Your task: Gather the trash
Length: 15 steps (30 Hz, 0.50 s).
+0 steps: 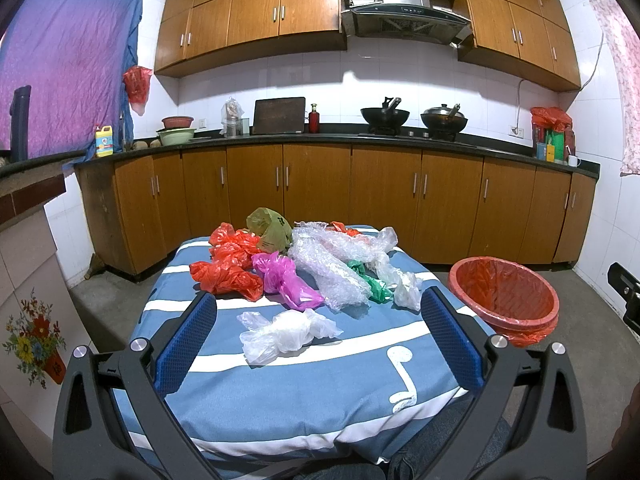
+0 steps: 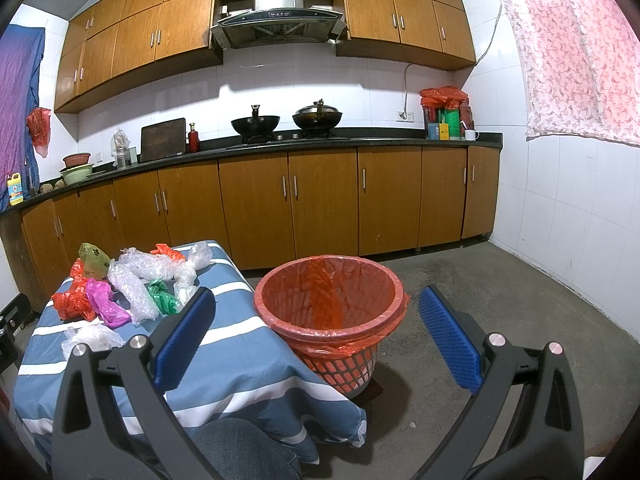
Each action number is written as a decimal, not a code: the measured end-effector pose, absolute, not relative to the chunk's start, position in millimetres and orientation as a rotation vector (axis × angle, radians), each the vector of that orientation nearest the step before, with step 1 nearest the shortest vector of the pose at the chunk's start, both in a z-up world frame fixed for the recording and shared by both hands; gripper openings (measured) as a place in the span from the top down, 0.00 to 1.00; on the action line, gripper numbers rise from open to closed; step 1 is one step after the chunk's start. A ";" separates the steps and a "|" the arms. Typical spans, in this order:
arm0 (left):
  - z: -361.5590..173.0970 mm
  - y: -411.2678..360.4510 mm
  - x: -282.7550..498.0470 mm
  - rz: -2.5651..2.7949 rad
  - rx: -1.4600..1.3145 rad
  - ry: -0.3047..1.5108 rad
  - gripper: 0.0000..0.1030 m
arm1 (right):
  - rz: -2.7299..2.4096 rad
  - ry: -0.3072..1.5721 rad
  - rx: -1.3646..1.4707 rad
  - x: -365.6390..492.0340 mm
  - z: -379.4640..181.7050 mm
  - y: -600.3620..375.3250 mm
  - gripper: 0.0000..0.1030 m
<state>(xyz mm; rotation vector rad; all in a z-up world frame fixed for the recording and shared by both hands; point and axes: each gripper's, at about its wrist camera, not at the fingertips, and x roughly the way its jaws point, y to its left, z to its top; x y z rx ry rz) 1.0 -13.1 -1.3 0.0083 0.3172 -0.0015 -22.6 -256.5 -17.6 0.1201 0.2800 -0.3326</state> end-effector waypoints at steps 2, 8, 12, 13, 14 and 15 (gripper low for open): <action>-1.4 -13.5 1.0 -0.001 0.008 0.317 0.02 | -0.333 0.280 0.120 -22.5 -17.8 -256.6 0.04; -1.6 -15.0 1.0 -0.001 0.008 0.318 0.02 | -0.333 0.281 0.120 -21.6 -18.3 -256.2 0.04; -1.7 -15.9 1.1 0.002 0.009 0.319 0.02 | -0.333 0.282 0.119 -20.9 -18.7 -255.8 0.04; -1.7 -16.2 1.0 0.006 0.011 0.319 0.02 | -0.331 0.282 0.119 -20.7 -18.8 -255.7 0.04; -1.8 -16.5 0.9 0.010 0.014 0.320 0.02 | -0.329 0.283 0.117 -20.5 -18.8 -255.4 0.04; -2.0 -16.8 0.7 0.015 0.016 0.321 0.02 | -0.326 0.283 0.114 -20.2 -18.6 -255.0 0.04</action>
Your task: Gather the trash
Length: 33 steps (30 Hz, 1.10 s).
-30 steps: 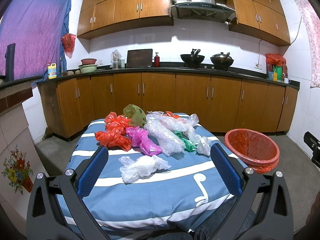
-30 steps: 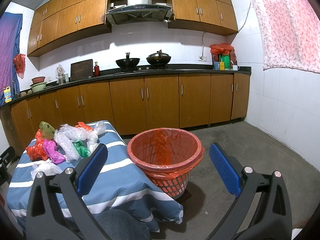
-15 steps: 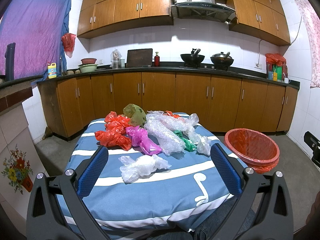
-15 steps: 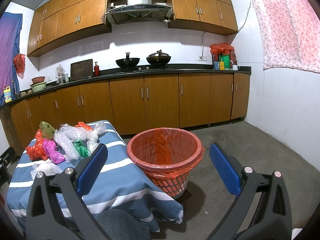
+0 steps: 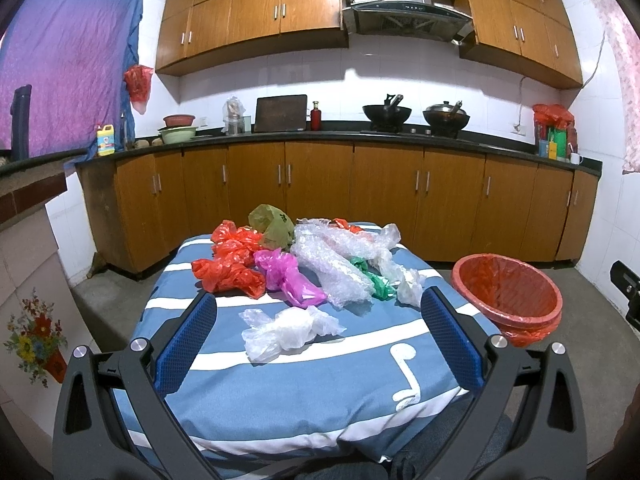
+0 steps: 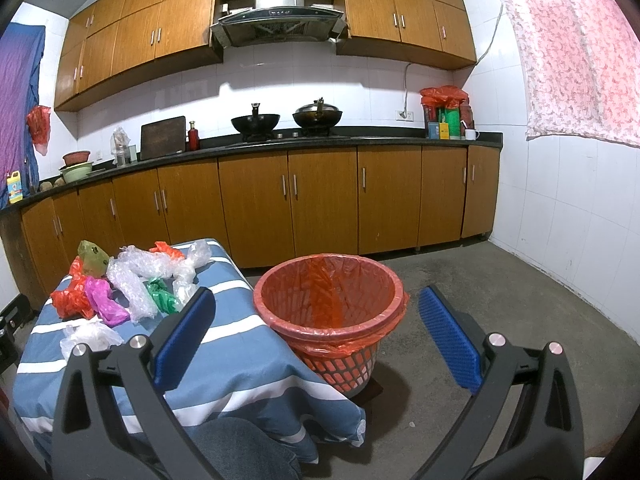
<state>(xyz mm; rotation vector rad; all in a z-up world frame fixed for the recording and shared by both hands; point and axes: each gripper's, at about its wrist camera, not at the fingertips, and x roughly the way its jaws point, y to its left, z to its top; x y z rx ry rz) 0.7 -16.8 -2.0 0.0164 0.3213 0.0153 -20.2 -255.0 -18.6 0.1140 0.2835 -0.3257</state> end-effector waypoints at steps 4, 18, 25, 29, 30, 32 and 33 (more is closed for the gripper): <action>-7.4 -16.2 4.8 0.025 0.011 0.339 0.02 | -0.302 0.290 0.109 -14.9 -19.7 -255.3 0.04; -27.1 32.4 31.9 0.124 0.003 0.406 0.02 | -0.125 0.422 0.153 66.6 -36.1 -227.3 0.04; -39.8 59.2 55.4 0.147 -0.017 0.456 0.02 | -0.045 0.523 0.148 133.2 -53.5 -206.6 0.15; -47.5 61.1 70.9 0.134 0.012 0.477 0.02 | -0.007 0.572 0.117 169.7 -66.6 -189.0 0.19; -50.2 61.2 75.7 0.125 0.016 0.486 0.02 | 0.009 0.590 0.110 179.6 -71.2 -183.4 0.20; -54.6 60.8 82.5 0.115 0.022 0.498 0.02 | 0.026 0.620 0.103 192.7 -78.2 -178.3 0.23; -57.2 60.9 85.9 0.112 0.026 0.507 0.02 | 0.037 0.641 0.101 201.2 -83.0 -174.9 0.24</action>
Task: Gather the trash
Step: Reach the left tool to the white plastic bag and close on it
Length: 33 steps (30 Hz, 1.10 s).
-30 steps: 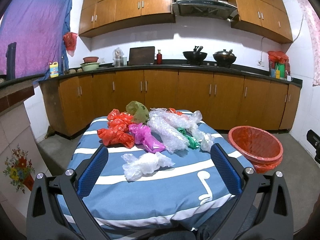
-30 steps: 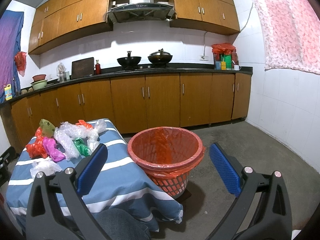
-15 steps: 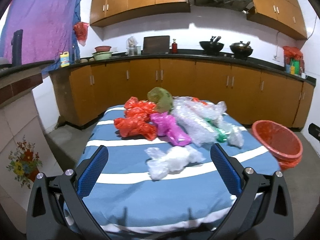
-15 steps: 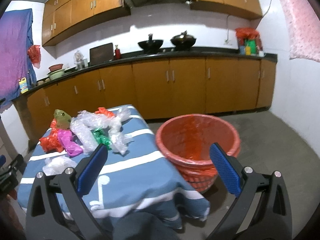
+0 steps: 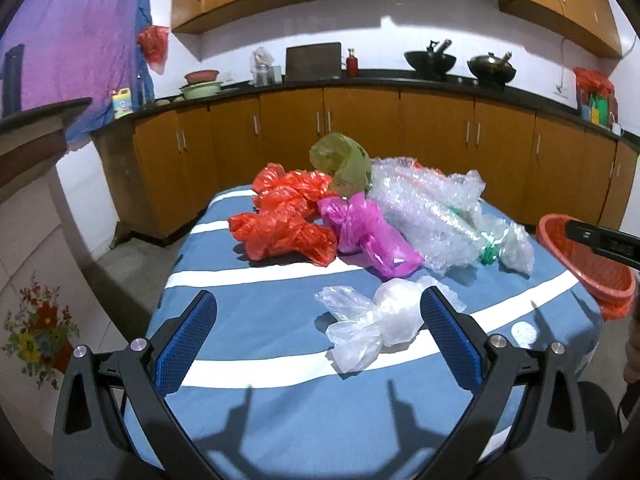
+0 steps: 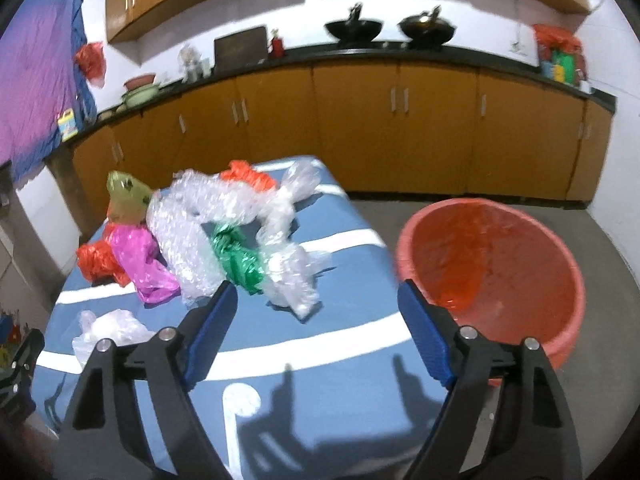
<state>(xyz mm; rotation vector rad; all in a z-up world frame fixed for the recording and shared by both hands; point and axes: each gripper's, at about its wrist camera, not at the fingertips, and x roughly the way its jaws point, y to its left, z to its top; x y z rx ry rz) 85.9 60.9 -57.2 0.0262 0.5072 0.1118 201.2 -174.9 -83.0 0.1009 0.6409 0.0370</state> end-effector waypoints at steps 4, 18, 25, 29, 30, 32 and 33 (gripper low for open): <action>-63.3 64.5 97.0 0.098 0.020 0.530 0.02 | 0.048 0.704 0.111 230.1 -101.3 -168.7 0.27; -70.0 63.1 120.9 0.049 0.021 0.571 0.02 | 0.033 0.782 0.074 279.1 -126.0 -157.1 0.50; -77.4 44.5 128.7 -0.008 0.076 0.592 0.03 | 0.070 0.787 0.124 270.4 -126.2 -169.1 0.81; -86.5 34.9 136.5 -0.065 0.133 0.630 0.10 | 0.071 0.760 0.146 258.3 -117.8 -177.6 0.82; -89.0 34.3 138.4 -0.071 0.140 0.641 0.13 | 0.070 0.750 0.156 253.7 -113.9 -180.7 0.82; -94.1 35.2 143.0 -0.095 0.140 0.670 0.16 | 0.069 0.738 0.166 249.8 -109.8 -185.4 0.82; -95.6 36.4 144.8 -0.104 0.132 0.680 0.16 | 0.070 0.730 0.174 245.9 -106.2 -187.7 0.82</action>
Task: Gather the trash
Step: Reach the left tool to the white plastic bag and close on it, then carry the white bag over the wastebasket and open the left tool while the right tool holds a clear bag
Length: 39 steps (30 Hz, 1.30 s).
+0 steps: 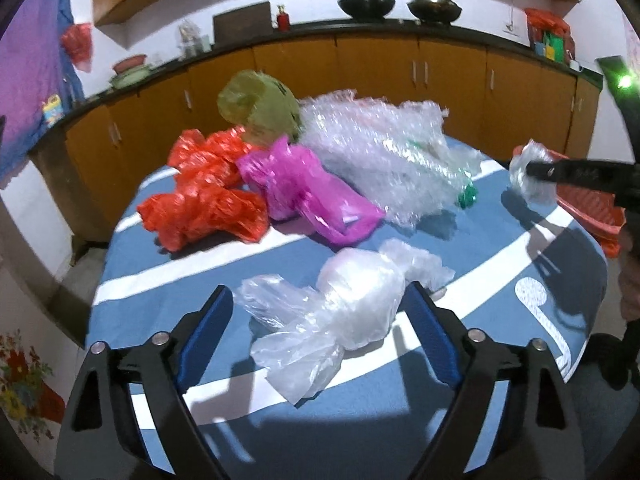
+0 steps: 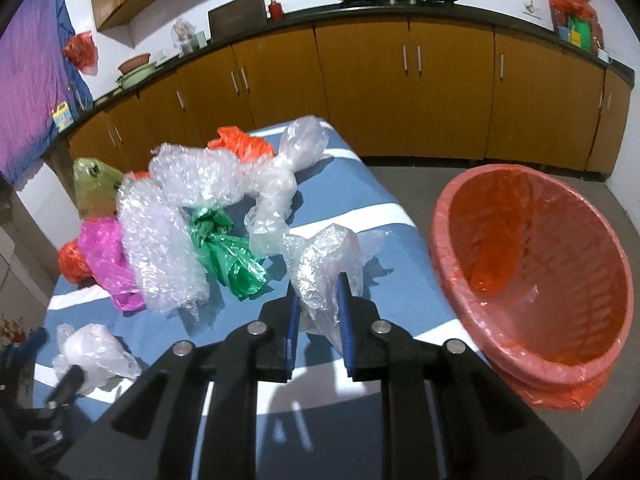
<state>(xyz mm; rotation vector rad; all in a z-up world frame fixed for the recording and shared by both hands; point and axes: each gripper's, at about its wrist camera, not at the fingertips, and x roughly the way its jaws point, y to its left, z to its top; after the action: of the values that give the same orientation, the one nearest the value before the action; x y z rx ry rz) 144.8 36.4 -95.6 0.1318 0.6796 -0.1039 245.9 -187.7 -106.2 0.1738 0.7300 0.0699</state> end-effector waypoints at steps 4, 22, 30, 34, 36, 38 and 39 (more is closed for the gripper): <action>-102.4 41.8 152.8 -0.126 0.100 0.724 0.25 | 0.074 0.719 0.188 238.7 -99.9 -190.9 0.82; -106.6 50.9 184.1 -0.122 -0.060 0.803 0.61 | 0.077 0.715 0.191 230.9 -95.3 -190.7 0.82; -100.9 51.9 175.0 -0.109 -0.094 0.776 0.73 | 0.075 0.697 0.198 219.2 -91.0 -195.2 0.82; -91.5 47.6 168.3 -0.105 -0.099 0.753 0.73 | 0.073 0.681 0.204 209.7 -84.8 -202.5 0.82; -85.2 44.1 164.7 -0.108 -0.098 0.740 0.73 | 0.071 0.672 0.207 206.2 -80.5 -205.6 0.82; -79.4 40.3 162.0 -0.112 -0.096 0.727 0.73 | 0.069 0.662 0.211 202.1 -76.5 -209.4 0.82; -75.1 37.7 160.5 -0.115 -0.093 0.718 0.73 | 0.067 0.655 0.214 198.5 -74.1 -212.3 0.82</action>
<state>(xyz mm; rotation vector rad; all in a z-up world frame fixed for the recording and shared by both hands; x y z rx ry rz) 160.5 37.7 -75.1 -0.0934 0.7180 -0.1153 198.5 -212.3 -74.1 0.2138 0.6547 0.0666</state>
